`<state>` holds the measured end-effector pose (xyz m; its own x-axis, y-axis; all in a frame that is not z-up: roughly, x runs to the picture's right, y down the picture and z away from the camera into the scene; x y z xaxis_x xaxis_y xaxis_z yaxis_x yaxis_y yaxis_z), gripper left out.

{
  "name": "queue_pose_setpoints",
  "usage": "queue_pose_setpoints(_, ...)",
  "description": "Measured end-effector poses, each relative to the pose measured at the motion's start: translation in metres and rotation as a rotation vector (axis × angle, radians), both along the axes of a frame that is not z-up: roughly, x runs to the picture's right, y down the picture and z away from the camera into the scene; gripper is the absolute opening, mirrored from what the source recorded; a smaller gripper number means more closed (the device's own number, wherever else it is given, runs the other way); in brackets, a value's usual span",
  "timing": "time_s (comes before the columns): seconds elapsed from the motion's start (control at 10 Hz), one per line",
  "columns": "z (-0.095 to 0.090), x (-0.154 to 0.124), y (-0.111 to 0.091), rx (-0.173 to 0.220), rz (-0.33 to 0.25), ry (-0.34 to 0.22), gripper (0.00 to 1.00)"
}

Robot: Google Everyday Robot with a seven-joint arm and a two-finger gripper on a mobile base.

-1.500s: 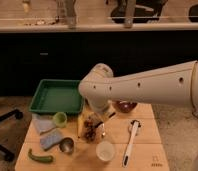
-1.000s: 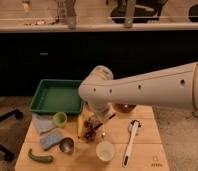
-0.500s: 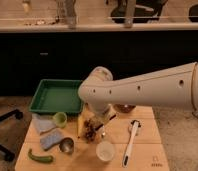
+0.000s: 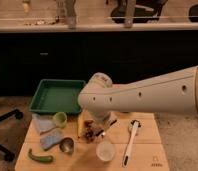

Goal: Place eraser in paper cup

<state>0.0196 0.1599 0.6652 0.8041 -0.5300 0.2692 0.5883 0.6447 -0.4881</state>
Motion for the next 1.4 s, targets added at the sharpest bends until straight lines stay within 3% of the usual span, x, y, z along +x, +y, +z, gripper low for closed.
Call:
queue_pose_setpoints(0.5,-0.019,-0.003,0.035,-0.016,-0.016,0.007,0.00)
queue_pose_setpoints(0.9,-0.021,-0.008,0.053,-0.029,-0.038,0.019,0.00)
queue_pose_setpoints(1.0,-0.023,-0.011,0.069,-0.039,-0.040,0.025,0.00)
queue_pose_setpoints(1.4,-0.027,-0.016,0.091,-0.043,-0.036,0.026,0.00)
